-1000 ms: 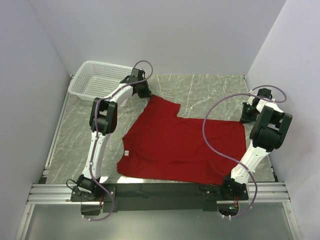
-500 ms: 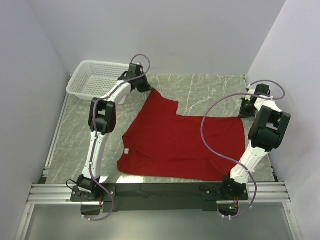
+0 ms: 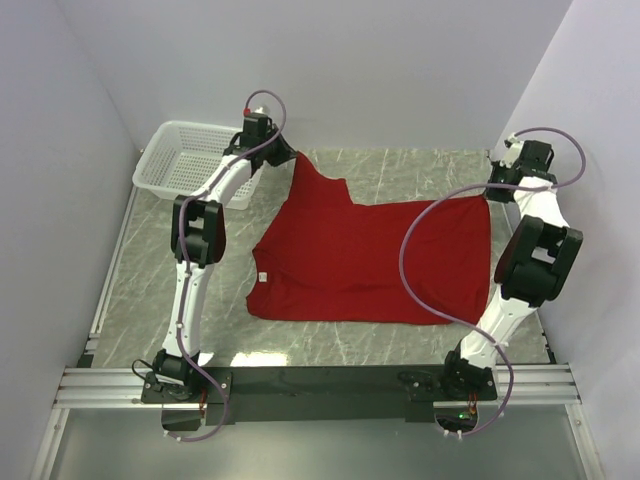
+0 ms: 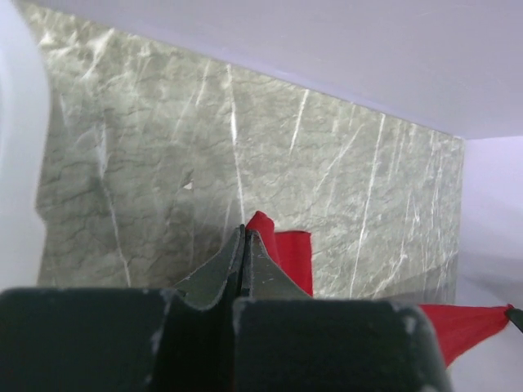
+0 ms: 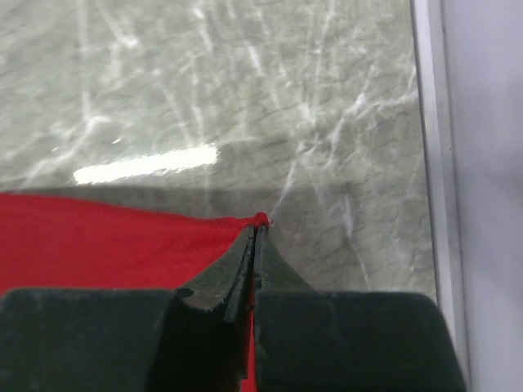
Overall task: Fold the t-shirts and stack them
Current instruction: Flatten the tshirt out
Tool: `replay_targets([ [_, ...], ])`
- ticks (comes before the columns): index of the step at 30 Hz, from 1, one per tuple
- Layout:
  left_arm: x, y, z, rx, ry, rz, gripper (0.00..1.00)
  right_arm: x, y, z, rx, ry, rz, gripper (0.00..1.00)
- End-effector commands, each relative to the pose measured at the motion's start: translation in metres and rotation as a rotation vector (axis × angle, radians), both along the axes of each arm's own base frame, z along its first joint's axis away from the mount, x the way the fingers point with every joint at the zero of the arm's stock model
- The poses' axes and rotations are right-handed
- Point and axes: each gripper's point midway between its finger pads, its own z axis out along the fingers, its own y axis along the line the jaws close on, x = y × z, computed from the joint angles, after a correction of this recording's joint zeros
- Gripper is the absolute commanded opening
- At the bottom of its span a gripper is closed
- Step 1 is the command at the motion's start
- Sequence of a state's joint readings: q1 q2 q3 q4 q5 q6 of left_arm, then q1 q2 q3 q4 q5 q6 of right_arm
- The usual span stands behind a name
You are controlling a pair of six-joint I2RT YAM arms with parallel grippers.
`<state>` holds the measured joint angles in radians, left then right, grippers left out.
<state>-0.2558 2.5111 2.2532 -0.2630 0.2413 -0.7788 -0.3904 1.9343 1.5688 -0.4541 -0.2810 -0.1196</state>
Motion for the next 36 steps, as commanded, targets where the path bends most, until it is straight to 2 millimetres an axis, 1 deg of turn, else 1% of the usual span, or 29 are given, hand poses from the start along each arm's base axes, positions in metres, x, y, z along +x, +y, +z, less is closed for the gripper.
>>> replay_targets([
  [1, 0.002, -0.005, 0.098, -0.037, -0.215, -0.03, 0.0, 0.003, 0.014, 0.079, -0.016, -0.193, 0.039, 0.0],
  [2, 0.0, -0.004, 0.109, -0.034, -0.237, -0.03, 0.0, 0.0, 0.018, 0.083, -0.011, -0.2, 0.049, 0.0],
  [3, -0.001, -0.002, 0.12, -0.025, -0.262, -0.029, 0.01, -0.005, 0.021, 0.098, -0.017, -0.231, 0.057, 0.0],
  [4, -0.005, 0.0, 0.143, -0.028, -0.301, -0.026, 0.0, -0.01, 0.026, 0.101, -0.008, -0.237, 0.074, 0.0],
  [6, -0.011, 0.003, 0.157, -0.019, -0.332, -0.025, 0.0, -0.018, 0.032, 0.12, -0.021, -0.278, 0.088, 0.0],
  [7, -0.016, 0.006, 0.176, -0.022, -0.362, -0.026, 0.0, -0.022, 0.035, 0.126, -0.021, -0.288, 0.101, 0.0],
  [8, -0.019, 0.007, 0.182, -0.018, -0.373, -0.025, 0.0, -0.025, 0.038, 0.13, -0.02, -0.294, 0.109, 0.0],
  [9, -0.023, 0.008, 0.184, -0.009, -0.376, -0.028, 0.0, -0.031, 0.04, 0.143, -0.035, -0.321, 0.115, 0.0],
  [10, -0.029, 0.011, 0.199, -0.008, -0.404, -0.028, 0.0, -0.033, 0.042, 0.149, -0.04, -0.333, 0.121, 0.0],
  [11, -0.032, 0.012, 0.204, -0.005, -0.415, -0.03, 0.0, -0.036, 0.043, 0.154, -0.046, -0.342, 0.124, 0.0],
  [12, -0.036, 0.013, 0.2, 0.007, -0.41, -0.032, 0.0, -0.041, 0.046, 0.163, -0.059, -0.358, 0.134, 0.0],
  [14, -0.046, 0.017, 0.225, 0.003, -0.463, -0.029, 0.0, -0.045, 0.045, 0.176, -0.09, -0.383, 0.143, 0.0],
  [16, -0.062, 0.021, 0.252, -0.003, -0.518, -0.028, 0.0, -0.055, 0.049, 0.203, -0.128, -0.446, 0.152, 0.0],
  [17, -0.068, 0.022, 0.261, 0.0, -0.537, -0.029, 0.0, -0.065, 0.054, 0.225, -0.157, -0.494, 0.164, 0.0],
  [18, -0.086, 0.027, 0.297, 0.001, -0.608, -0.027, 0.0, -0.071, 0.056, 0.238, -0.173, -0.521, 0.17, 0.0],
  [20, -0.107, 0.034, 0.335, 0.013, -0.69, -0.013, 0.0, -0.088, 0.062, 0.279, -0.216, -0.606, 0.174, 0.0],
  [21, -0.13, 0.041, 0.37, 0.004, -0.756, -0.004, 0.0, -0.094, 0.064, 0.294, -0.223, -0.635, 0.176, 0.0],
  [22, -0.143, 0.044, 0.389, 0.002, -0.797, 0.002, 0.0, -0.102, 0.067, 0.319, -0.241, -0.685, 0.178, 0.0],
  [23, -0.155, 0.051, 0.407, 0.002, -0.835, 0.02, 0.0, -0.111, 0.065, 0.333, -0.238, -0.71, 0.157, 0.0],
  [24, -0.18, 0.059, 0.438, -0.002, -0.903, 0.031, 0.0, -0.116, 0.069, 0.346, -0.229, -0.736, 0.165, 0.0],
  [25, -0.192, 0.064, 0.452, -0.003, -0.934, 0.041, 0.0, -0.126, 0.07, 0.373, -0.244, -0.79, 0.161, 0.0],
  [27, -0.227, 0.076, 0.489, -0.003, -1.014, 0.066, 0.0, -0.141, 0.068, 0.399, -0.235, -0.836, 0.134, 0.0],
  [28, -0.238, 0.081, 0.501, -0.004, -1.04, 0.076, 0.0, -0.153, 0.074, 0.425, -0.252, -0.89, 0.146, 0.0],
  [29, -0.25, 0.085, 0.511, 0.001, -1.068, 0.084, 0.01, -0.161, 0.077, 0.437, -0.248, -0.917, 0.137, 0.0],
  [30, -0.272, 0.094, 0.53, -0.008, -1.118, 0.103, 0.0, -0.168, 0.075, 0.449, -0.262, -0.941, 0.124, 0.0],
  [31, -0.281, 0.098, 0.538, -0.01, -1.141, 0.115, 0.0, -0.18, 0.082, 0.47, -0.284, -0.987, 0.133, 0.0],
  [32, -0.292, 0.102, 0.546, -0.011, -1.165, 0.127, 0.01, -0.186, 0.084, 0.478, -0.284, -1.003, 0.129, 0.0],
  [33, -0.312, 0.11, 0.561, -0.018, -1.208, 0.142, 0.0, -0.194, 0.088, 0.489, -0.303, -1.027, 0.133, 0.0],
  [36, -0.345, 0.124, 0.586, -0.03, -1.28, 0.184, 0.01, -0.222, 0.103, 0.526, -0.334, -1.121, 0.125, 0.0],
])
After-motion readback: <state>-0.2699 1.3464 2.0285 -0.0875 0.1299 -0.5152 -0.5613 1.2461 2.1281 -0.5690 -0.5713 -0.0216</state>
